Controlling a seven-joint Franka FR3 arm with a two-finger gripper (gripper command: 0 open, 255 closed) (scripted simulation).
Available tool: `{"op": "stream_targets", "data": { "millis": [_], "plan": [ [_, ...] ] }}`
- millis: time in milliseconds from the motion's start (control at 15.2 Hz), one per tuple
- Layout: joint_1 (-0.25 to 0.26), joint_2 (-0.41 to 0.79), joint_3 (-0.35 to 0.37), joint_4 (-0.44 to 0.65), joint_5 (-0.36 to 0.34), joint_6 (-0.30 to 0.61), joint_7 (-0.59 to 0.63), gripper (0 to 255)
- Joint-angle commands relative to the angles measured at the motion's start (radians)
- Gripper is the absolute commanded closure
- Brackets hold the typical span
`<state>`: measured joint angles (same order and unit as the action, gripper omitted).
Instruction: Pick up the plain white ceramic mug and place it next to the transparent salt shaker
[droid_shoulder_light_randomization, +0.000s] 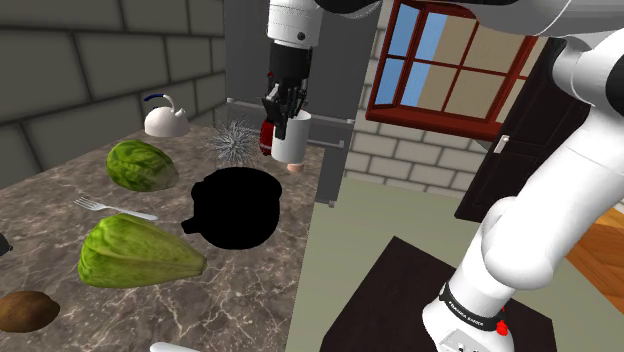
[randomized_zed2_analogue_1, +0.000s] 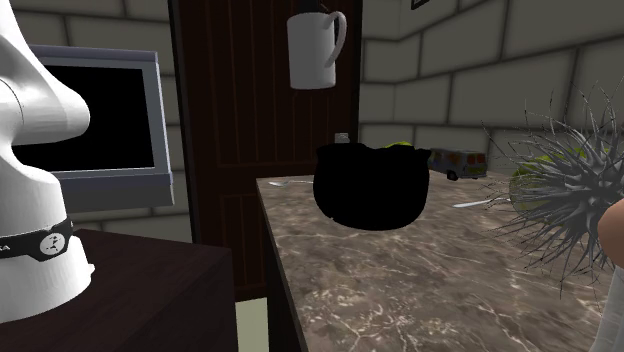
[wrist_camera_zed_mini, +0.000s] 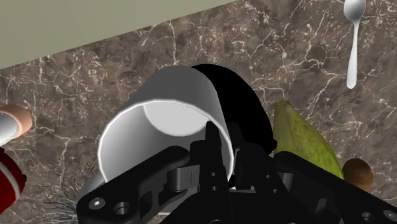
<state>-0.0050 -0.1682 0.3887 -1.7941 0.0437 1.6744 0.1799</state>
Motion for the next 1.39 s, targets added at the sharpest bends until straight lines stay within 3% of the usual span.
{"op": "stream_targets", "data": {
  "millis": [0, 660, 1320],
  "plan": [
    [-0.02, -0.001, -0.029, 0.0, -0.002, -0.001, -0.05, 255],
    [-0.119, 0.072, -0.157, 0.07, -0.031, -0.003, -0.272, 255],
    [-0.217, 0.242, -0.259, 0.271, -0.054, -0.036, -0.47, 255]
  ]
}}
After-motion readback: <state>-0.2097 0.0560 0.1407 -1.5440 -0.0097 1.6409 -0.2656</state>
